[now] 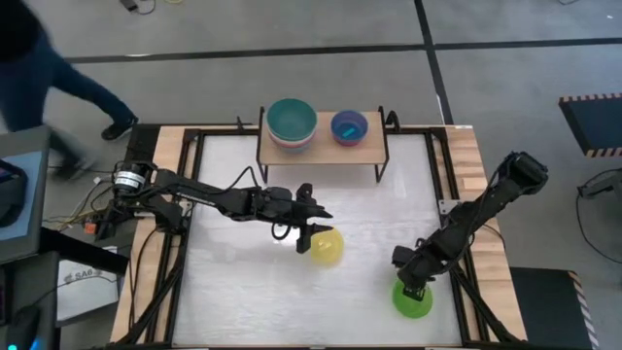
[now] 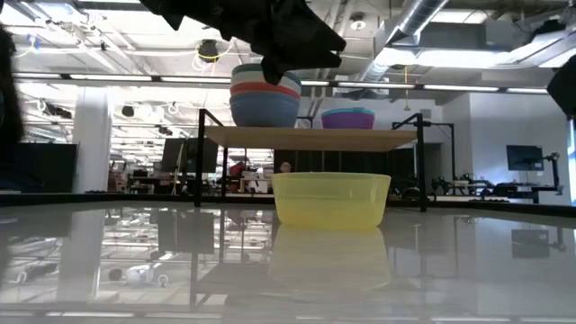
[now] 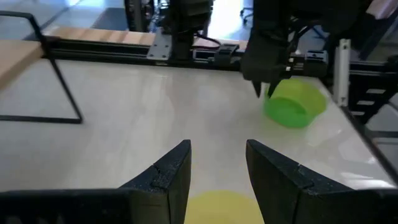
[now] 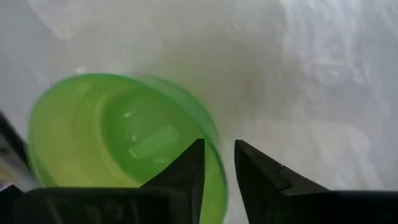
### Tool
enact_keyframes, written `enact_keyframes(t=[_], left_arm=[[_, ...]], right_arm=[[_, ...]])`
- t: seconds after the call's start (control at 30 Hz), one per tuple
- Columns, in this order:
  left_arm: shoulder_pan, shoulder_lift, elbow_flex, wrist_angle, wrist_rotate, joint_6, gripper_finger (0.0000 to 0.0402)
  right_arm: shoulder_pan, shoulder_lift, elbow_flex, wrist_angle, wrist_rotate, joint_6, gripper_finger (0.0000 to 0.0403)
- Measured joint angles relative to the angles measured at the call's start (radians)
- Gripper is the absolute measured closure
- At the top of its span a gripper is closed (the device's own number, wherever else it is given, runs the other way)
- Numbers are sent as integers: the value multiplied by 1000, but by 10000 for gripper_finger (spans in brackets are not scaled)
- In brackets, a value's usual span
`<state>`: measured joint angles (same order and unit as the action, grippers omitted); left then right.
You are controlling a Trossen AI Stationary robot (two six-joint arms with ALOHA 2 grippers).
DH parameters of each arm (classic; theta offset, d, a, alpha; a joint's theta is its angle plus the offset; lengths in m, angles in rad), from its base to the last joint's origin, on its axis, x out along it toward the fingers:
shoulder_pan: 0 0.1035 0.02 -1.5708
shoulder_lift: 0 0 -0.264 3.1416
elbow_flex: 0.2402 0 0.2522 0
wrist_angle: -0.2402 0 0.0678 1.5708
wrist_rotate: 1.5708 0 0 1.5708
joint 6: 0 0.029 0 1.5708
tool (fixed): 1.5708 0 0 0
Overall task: Place and stack bowls onto a shelf
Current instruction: Stack the green bowl on top of the light blue bowl on the shelf
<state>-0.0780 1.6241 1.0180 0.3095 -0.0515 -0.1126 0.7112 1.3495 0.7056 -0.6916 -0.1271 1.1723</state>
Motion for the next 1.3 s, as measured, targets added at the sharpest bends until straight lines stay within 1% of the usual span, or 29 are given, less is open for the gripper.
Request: enact_keyframes(t=[0.1, 0.23, 0.27, 0.47, 0.57, 0.63, 0.73, 0.87, 1.0, 1.13, 1.23, 1.3], left_arm=[[9, 0, 11, -7, -12, 14, 273], [25, 0, 28, -8, -10, -8, 288], [29, 0, 28, -13, -15, -15, 292], [54, -1, 59, -33, -15, -65, 301], [67, 0, 72, -61, -24, -66, 300], [79, 0, 79, -60, -33, -65, 295], [99, 0, 91, -69, -36, -65, 278], [119, 0, 112, -75, -40, -66, 246], [131, 0, 127, -90, -50, -45, 222], [134, 0, 150, -89, -138, 23, 218], [134, 0, 176, -94, -179, 63, 225], [133, 0, 187, -110, -246, 78, 231]], right_arm=[[-4, 0, -11, -15, 34, 38, 318], [-32, -13, -11, -9, 101, 102, 372], [-42, -21, -10, -9, 112, 119, 380], [-111, -90, -9, -15, 244, 194, 374], [-182, -111, 29, -82, 322, 187, 378], [-246, -120, 72, -120, 399, 153, 379], [-361, -119, 142, -132, 496, 85, 379], [-483, -118, 237, -133, 596, -21, 379], [-566, -118, 321, -142, 672, -144, 378], [-630, -118, 384, -134, 729, -297, 378], [-665, -118, 407, -100, 763, -383, 378], [-681, -118, 415, -72, 764, -435, 378]])
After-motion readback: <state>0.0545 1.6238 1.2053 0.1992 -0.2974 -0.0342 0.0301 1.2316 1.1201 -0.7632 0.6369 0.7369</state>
